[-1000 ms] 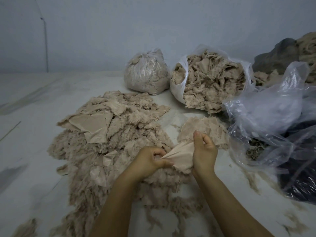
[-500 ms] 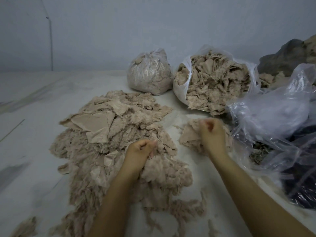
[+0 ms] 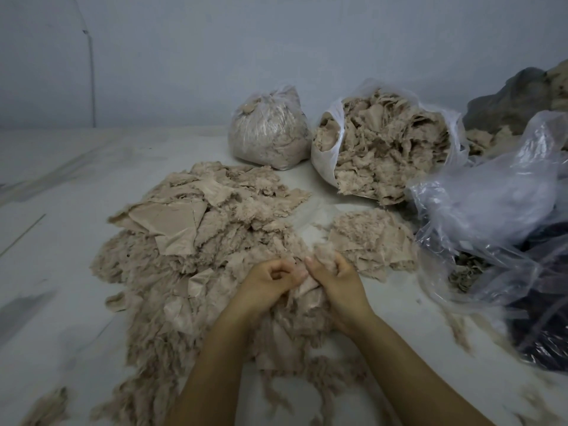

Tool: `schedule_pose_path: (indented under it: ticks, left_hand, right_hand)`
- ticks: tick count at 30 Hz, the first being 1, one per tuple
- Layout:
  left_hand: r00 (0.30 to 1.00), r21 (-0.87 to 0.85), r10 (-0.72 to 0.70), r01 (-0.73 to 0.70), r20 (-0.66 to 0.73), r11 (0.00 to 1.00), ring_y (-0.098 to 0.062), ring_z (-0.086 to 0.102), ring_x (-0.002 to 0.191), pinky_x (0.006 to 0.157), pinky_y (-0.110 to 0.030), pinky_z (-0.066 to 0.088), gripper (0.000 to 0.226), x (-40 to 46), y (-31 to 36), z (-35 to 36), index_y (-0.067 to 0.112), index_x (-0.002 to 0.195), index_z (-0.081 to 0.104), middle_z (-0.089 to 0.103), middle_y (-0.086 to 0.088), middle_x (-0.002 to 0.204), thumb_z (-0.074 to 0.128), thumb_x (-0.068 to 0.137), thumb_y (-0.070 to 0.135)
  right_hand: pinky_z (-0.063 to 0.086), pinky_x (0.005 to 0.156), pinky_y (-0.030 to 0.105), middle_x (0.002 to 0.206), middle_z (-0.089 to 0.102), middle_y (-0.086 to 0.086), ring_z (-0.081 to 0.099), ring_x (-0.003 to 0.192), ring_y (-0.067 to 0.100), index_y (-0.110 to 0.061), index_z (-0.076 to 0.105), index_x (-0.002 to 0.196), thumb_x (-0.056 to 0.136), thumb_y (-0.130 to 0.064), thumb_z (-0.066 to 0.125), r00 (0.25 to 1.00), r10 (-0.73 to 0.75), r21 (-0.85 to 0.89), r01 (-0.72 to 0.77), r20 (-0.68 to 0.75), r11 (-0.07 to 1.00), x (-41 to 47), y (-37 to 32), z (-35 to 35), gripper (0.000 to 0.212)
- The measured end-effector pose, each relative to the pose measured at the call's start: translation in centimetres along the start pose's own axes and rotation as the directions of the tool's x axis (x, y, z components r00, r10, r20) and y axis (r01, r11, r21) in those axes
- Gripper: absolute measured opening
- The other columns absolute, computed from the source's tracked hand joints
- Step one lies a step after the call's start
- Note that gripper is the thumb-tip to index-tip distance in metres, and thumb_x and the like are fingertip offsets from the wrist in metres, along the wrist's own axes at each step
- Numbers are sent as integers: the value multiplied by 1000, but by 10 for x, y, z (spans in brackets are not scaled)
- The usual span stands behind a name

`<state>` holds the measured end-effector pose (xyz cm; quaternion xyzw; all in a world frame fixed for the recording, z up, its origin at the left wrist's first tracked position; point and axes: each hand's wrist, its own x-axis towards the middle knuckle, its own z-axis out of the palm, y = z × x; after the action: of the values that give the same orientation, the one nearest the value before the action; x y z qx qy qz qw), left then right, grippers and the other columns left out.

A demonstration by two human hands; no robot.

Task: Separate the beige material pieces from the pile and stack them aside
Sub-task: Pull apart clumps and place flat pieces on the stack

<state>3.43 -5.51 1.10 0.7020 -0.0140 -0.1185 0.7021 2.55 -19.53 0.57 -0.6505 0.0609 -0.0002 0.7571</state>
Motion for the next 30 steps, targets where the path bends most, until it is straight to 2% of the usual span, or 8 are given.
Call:
schedule_pose_path:
  ticks: [4,11,14,18,22,24,27,30]
  left_hand:
    - [964,-1,89,-92,-251,996,-7,52,42,45,-20,48,17,1,2,-1,10,72,59,55,0,52,66,87,12]
    - [986,-198,90,-118,-144,973,-16,62,56,54,-23,52,20,-4,9,5,10,68,68,65,-5,61,64,86,16]
    - [998,-255,44,-56,-54,965,-16,67,60,55,-23,53,23,-5,10,-1,13,66,72,70,-8,67,65,82,27]
    - [999,-328,-8,-2,-31,945,-20,69,79,65,-26,56,28,-4,4,0,7,94,66,73,-9,87,63,81,32]
    - [993,-251,-24,-6,-114,968,-25,66,101,80,-31,56,71,-3,-4,6,7,129,48,63,-13,117,76,67,26]
    - [980,-271,-22,-33,-196,962,-28,68,89,75,-37,57,52,0,-7,5,3,124,54,69,-16,105,72,76,14]
    - [987,-351,-40,-17,-156,936,-28,70,88,68,-34,57,31,1,-8,1,4,117,59,71,-16,102,63,87,7]
    - [984,-173,43,-73,-171,982,-19,70,89,69,-27,54,19,-1,-7,4,18,105,64,70,-6,103,62,89,9]
  right_hand:
    - [51,83,33,101,56,1,58,92,16,-19,50,102,88,-40,63,966,-73,-183,28,-246,983,-1,6,-2,29]
    - [48,76,11,97,63,-12,59,90,2,-25,61,100,77,-27,79,986,-84,-261,119,142,958,-11,11,9,29]
    - [53,75,26,80,68,-1,63,77,14,-19,65,81,83,-12,72,990,-116,-80,122,82,989,-10,11,8,11]
    - [53,74,27,77,69,-5,64,76,13,-20,65,86,87,-8,66,983,-168,-18,170,74,985,-10,10,6,12]
    - [52,66,14,80,73,-15,68,76,2,-26,69,100,95,-5,54,973,-171,-107,189,156,976,-15,12,9,26]
    - [52,57,22,74,70,-4,65,62,9,-21,65,104,95,-7,53,987,-148,-39,150,59,988,-14,11,7,21]
    - [56,72,31,95,61,-3,63,82,14,-31,55,115,86,-25,68,993,-115,-165,119,33,979,-5,13,-1,32]
    - [56,71,35,86,63,5,62,78,22,-16,62,92,82,-21,74,994,-26,-65,33,107,997,-5,14,2,16]
